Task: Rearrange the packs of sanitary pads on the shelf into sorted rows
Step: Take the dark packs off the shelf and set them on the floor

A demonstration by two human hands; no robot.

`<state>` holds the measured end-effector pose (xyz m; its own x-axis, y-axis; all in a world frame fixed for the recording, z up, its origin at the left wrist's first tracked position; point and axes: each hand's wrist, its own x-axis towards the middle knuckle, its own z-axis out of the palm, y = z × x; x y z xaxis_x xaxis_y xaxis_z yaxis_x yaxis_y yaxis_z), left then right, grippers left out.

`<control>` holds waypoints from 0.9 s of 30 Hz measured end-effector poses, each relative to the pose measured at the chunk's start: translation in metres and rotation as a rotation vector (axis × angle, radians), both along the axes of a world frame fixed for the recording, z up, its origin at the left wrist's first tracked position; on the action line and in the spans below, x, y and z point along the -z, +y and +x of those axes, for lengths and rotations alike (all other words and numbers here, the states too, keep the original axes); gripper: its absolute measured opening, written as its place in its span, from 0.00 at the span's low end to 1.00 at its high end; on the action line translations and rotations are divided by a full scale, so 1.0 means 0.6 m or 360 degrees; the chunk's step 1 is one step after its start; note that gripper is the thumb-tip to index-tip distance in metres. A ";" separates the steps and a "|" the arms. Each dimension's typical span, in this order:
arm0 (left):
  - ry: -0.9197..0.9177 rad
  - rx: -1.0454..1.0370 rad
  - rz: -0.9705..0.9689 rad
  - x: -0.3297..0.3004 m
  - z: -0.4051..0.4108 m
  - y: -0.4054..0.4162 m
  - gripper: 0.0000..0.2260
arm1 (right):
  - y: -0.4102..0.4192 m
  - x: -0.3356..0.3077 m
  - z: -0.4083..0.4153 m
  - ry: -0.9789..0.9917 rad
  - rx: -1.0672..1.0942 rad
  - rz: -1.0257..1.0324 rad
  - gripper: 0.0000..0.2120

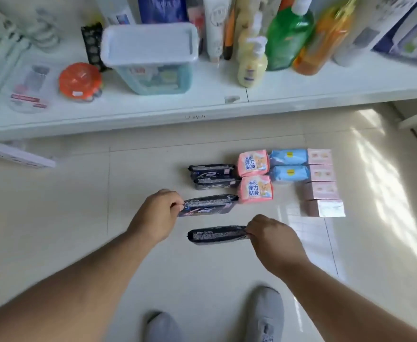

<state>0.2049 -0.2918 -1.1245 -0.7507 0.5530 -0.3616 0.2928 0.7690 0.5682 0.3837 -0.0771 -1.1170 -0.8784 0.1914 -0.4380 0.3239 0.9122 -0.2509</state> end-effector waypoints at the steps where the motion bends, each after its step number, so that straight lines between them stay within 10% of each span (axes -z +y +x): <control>1: 0.0000 0.0010 0.0003 0.040 -0.006 0.004 0.07 | 0.005 0.041 -0.007 0.0012 -0.0002 0.0000 0.06; 10: 0.0050 0.0125 0.0037 0.245 -0.040 0.032 0.06 | 0.020 0.239 -0.061 0.0104 0.0051 -0.0026 0.06; 27: 0.0010 0.0003 0.0062 0.311 -0.039 0.054 0.07 | 0.008 0.290 -0.093 0.0159 0.0297 0.0294 0.08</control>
